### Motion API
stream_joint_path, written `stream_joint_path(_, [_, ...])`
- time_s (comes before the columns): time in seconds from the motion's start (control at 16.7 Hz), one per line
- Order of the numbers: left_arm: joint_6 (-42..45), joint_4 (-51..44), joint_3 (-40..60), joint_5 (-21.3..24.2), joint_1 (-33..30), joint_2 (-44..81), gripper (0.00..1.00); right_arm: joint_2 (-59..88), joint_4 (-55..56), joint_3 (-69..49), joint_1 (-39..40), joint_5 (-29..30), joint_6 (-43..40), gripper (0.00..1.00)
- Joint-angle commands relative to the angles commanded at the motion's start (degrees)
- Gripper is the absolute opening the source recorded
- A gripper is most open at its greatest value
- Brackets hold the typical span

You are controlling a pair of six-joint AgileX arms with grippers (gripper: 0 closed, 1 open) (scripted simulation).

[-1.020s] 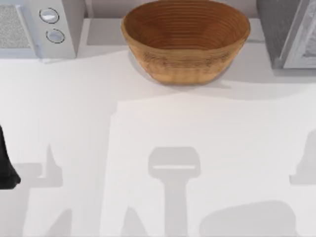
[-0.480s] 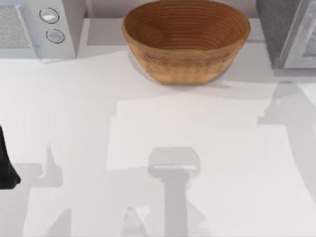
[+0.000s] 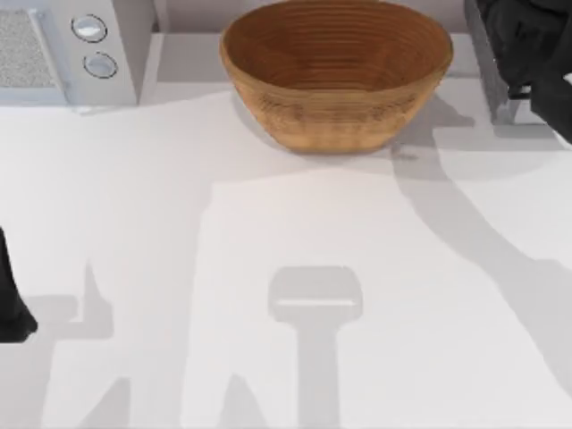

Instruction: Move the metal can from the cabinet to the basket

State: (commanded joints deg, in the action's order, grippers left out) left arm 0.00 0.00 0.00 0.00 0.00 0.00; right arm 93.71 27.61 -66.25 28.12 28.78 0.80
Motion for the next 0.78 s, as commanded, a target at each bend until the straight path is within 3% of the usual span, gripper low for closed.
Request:
stream_joint_path(0.36, [0.0,0.0,0.0,0.0,0.0,0.0,1.0,23.27,6.58,-15.87,6.55,6.98,0.16,0.0])
stream_joint_path(0.78, [0.0,0.0,0.0,0.0,0.0,0.0,1.0,26.88,7.67,-18.53,7.63,8.2,0.18,0.0])
